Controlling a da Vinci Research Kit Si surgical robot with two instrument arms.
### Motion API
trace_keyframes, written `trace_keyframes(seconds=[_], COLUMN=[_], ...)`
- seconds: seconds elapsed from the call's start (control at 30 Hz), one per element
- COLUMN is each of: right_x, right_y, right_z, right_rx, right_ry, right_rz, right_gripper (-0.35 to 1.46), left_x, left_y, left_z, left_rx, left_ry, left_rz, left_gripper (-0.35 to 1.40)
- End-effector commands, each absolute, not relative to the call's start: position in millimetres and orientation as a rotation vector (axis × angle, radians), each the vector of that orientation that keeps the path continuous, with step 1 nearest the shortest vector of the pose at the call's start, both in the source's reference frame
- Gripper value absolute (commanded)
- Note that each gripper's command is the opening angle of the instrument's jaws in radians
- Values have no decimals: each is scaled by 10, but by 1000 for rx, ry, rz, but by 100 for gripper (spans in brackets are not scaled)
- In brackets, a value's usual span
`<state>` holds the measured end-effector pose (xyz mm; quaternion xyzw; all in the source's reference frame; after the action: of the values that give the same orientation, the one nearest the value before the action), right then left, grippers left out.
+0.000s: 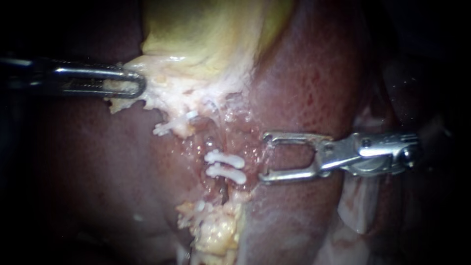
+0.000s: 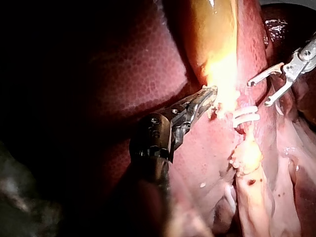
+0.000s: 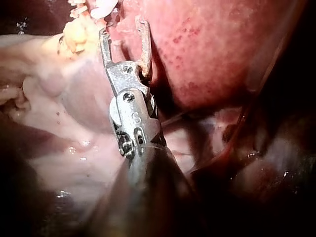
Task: Going back second clip right tube
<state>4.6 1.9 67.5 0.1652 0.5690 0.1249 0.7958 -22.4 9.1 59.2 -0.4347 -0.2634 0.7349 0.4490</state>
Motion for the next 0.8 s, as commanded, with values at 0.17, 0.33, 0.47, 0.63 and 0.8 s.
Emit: trace_keyframes(seconds=[0.17,0.33,0.47,0.63,0.8], right_x=[31,24,24,24,23], right_y=[31,32,30,29,29], right_z=[653,643,642,642,642], right_rx=[329,323,338,345,345], right_ry=[1183,1186,1190,1195,1195], right_rz=[187,165,146,133,133], right_gripper=[50,50,50,50,50], left_x=[-225,-228,-235,-253,-272], left_y=[90,89,83,76,78], left_z=[593,596,609,638,662], left_rx=[-1075,-1076,-1077,-1079,-1078], left_ry=[-651,-648,-636,-650,-659], left_rz=[1818,1819,1821,1836,1846], left_gripper=[-35,-35,-35,-35,-35])
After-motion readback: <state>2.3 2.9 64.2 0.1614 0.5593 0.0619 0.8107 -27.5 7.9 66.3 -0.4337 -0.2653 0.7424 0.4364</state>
